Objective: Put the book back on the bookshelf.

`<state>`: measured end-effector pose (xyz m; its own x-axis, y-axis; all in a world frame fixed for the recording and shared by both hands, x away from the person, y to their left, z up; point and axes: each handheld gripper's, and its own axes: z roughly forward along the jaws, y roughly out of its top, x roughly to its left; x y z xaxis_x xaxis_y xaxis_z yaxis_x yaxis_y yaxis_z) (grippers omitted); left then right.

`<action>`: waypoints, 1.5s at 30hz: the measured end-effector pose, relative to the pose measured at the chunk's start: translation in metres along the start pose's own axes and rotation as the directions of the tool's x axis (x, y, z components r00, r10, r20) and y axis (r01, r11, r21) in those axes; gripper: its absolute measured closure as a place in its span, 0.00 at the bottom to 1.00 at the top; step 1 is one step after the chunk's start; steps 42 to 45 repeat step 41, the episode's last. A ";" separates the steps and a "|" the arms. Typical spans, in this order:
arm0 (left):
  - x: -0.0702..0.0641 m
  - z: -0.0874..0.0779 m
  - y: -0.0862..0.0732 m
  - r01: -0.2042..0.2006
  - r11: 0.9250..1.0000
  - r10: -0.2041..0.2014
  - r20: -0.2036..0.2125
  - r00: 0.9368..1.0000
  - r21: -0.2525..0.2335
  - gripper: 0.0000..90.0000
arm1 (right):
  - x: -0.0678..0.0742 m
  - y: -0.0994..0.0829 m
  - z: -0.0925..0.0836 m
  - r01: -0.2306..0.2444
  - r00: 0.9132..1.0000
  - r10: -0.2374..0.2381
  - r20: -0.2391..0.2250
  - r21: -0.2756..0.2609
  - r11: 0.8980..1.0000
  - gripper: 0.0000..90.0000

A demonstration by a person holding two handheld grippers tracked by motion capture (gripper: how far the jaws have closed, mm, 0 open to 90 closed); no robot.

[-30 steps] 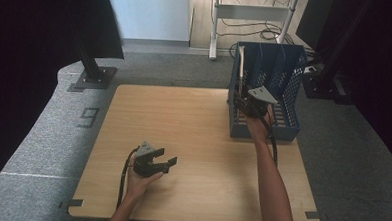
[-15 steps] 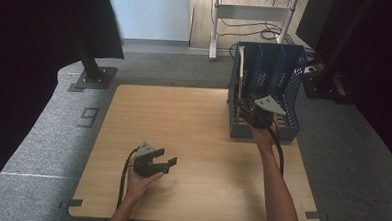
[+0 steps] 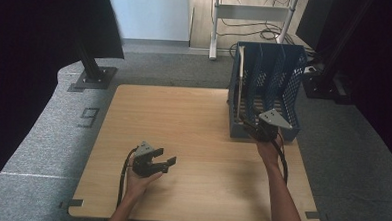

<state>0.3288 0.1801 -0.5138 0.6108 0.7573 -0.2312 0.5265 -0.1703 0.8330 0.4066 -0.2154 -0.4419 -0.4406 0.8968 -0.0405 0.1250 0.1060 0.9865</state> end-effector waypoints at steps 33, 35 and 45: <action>0.000 0.000 0.000 -0.005 1.000 0.005 -0.005 1.000 0.013 0.33 | 0.019 -0.093 -0.055 -0.052 0.992 0.071 -0.103 0.177 0.983 0.49; -0.001 0.000 0.000 -0.005 1.000 0.005 -0.005 1.000 0.012 0.33 | 0.019 -0.093 -0.056 -0.051 0.993 0.070 -0.099 0.175 0.983 0.49; -0.001 0.000 0.000 -0.004 1.000 0.004 -0.005 1.000 0.012 0.33 | 0.020 -0.092 -0.057 -0.042 0.993 0.061 -0.101 0.173 0.984 0.48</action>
